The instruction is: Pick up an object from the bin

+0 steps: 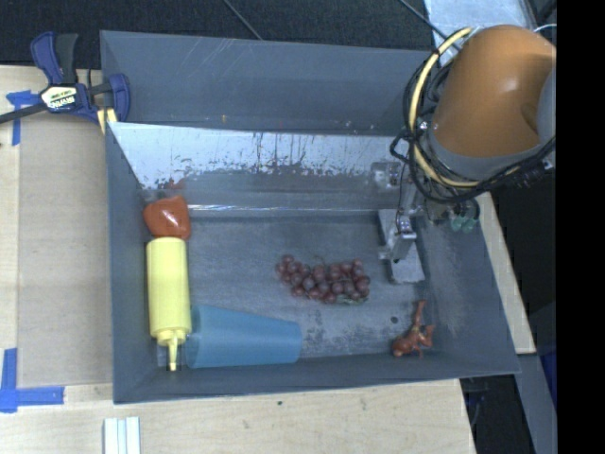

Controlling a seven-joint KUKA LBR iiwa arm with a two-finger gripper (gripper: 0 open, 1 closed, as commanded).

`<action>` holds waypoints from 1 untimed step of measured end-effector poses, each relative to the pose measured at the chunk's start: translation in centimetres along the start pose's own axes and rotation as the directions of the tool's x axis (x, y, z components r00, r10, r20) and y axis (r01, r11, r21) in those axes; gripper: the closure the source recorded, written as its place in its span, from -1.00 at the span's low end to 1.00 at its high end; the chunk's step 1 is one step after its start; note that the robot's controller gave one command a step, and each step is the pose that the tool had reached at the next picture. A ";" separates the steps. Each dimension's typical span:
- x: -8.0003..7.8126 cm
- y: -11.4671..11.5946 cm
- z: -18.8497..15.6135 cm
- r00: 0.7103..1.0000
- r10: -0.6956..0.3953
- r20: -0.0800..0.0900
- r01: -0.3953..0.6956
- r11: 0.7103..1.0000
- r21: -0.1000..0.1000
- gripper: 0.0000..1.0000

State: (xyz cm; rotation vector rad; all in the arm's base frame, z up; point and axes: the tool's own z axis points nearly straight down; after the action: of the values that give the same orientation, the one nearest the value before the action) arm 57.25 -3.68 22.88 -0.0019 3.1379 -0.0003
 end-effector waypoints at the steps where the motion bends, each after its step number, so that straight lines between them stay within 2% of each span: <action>1: 1.3 3.8 8.4 1.000 0.008 -0.004 -0.008 1.000 -0.002 -1.00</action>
Offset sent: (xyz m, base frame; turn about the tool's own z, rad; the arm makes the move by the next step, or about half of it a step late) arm -0.0146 0.0273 -0.0775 0.0019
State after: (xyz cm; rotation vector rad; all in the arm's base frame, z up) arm 55.99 0.13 14.46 0.0108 3.1421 0.0028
